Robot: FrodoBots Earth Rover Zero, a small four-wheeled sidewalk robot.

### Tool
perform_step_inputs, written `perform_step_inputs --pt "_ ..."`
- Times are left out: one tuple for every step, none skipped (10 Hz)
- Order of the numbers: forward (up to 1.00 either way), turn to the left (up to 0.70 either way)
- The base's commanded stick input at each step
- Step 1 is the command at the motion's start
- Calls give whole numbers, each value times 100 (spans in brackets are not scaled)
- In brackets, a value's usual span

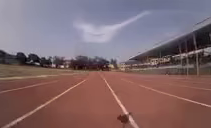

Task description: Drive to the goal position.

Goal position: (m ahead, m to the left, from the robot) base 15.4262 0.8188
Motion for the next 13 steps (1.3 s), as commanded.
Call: perform_step_inputs --pt "70 0" --pt "70 0" --pt "70 0" --pt "70 0" --pt "70 0" --pt "70 0" --pt "70 0" --pt "70 0" --pt "70 0" --pt "70 0" --pt "70 0" --pt "70 -35" --pt "70 -35"
